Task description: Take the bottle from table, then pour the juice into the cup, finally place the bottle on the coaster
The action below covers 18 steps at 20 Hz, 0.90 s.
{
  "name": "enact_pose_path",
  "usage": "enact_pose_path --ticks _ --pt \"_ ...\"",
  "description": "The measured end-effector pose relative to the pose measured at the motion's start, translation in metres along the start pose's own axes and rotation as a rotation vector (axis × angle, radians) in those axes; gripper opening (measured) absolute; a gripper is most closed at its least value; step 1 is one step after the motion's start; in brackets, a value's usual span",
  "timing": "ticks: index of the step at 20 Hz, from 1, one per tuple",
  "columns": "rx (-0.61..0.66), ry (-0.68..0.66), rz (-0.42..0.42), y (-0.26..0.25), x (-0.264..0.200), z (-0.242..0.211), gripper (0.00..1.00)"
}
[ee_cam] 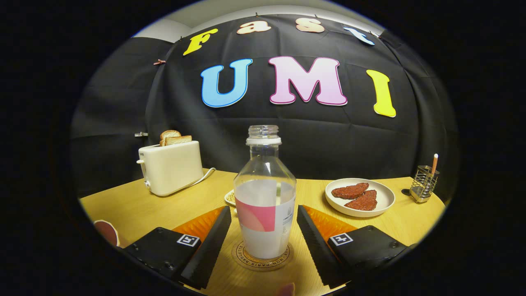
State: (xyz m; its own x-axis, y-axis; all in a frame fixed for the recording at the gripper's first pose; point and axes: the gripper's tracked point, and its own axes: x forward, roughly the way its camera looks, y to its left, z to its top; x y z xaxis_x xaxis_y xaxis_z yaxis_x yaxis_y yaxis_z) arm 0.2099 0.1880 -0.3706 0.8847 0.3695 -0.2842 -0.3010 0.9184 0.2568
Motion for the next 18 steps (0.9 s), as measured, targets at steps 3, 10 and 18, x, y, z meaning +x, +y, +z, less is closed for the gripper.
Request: enact_pose_path --ticks 3,10,18 --pt "0.005 -0.010 -0.003 0.001 -0.008 0.011 0.99" --pt "-0.024 -0.048 -0.022 -0.004 -0.052 0.046 0.98" --pt "-0.086 -0.061 -0.098 -0.028 -0.130 0.100 0.98"
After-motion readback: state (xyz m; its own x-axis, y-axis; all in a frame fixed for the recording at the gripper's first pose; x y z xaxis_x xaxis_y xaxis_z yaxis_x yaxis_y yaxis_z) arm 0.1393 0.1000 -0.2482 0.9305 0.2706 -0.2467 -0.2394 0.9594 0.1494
